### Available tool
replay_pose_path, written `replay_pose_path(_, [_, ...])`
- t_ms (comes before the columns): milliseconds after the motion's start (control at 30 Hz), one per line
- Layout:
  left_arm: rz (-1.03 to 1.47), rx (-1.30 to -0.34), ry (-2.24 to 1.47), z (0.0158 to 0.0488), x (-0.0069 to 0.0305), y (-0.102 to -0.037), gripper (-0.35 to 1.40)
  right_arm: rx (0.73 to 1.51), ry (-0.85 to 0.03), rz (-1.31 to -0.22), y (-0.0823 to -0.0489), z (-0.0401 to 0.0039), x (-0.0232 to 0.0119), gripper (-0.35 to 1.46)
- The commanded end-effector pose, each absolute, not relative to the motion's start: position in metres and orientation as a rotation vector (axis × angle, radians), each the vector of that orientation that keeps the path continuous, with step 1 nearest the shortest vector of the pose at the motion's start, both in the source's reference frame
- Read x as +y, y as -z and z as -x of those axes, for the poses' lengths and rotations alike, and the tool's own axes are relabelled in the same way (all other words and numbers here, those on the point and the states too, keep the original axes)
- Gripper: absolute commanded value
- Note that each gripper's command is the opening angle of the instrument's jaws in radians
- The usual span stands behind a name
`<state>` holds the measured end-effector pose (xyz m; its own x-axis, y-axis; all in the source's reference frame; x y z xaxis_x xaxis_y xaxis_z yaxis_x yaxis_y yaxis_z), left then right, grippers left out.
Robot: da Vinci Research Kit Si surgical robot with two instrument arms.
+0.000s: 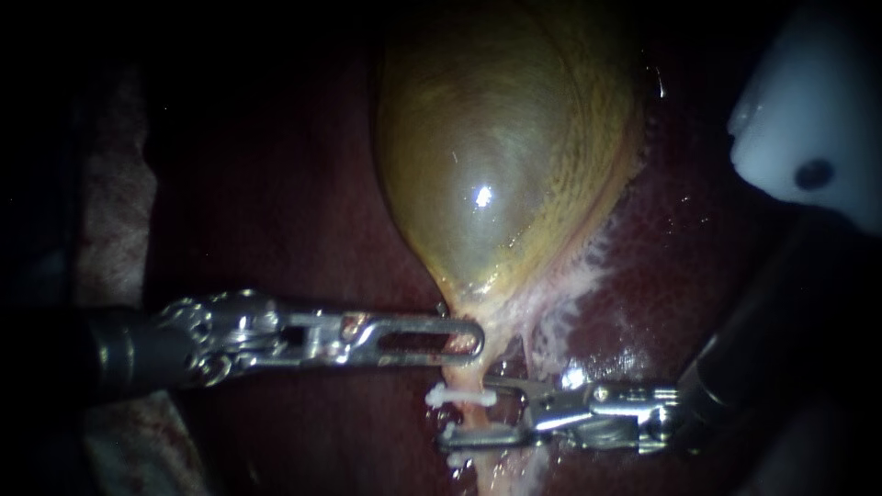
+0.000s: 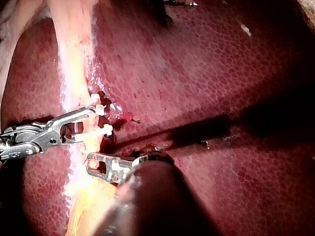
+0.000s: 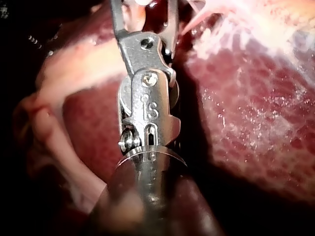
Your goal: Going back third clip left tube
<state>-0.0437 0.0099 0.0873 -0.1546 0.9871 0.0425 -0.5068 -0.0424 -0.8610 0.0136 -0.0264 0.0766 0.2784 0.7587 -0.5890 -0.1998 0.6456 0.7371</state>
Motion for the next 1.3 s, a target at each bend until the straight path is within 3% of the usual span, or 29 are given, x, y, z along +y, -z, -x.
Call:
replay_pose_path(33, [0.724,-0.913,-1.53,0.0437,0.0099,-0.0873,-0.35,1.112,-0.697,-0.601,-0.0765,-0.0135,-0.0263,0.57])
replay_pose_path(400, [0.724,-0.913,-1.531,0.0437,0.01,-0.0873,-0.35,1.102,-0.708,-0.589,-0.0745,-0.0114,-0.0259,0.58])
replay_pose_path(767, [0.724,-0.91,-1.53,0.0436,0.01,-0.0873,-0.35,1.144,-0.708,-0.577,-0.0714,-0.0095,-0.0255,0.57])
replay_pose_path(1033, [0.724,-0.91,-1.53,0.0436,0.01,-0.0873,-0.35,1.153,-0.713,-0.517,-0.0697,-0.0067,-0.025,0.58])
replay_pose_path(1300, [0.724,-0.91,-1.53,0.0436,0.01,-0.0874,-0.35,1.161,-0.653,-0.432,-0.0675,-0.0036,-0.0242,0.58])
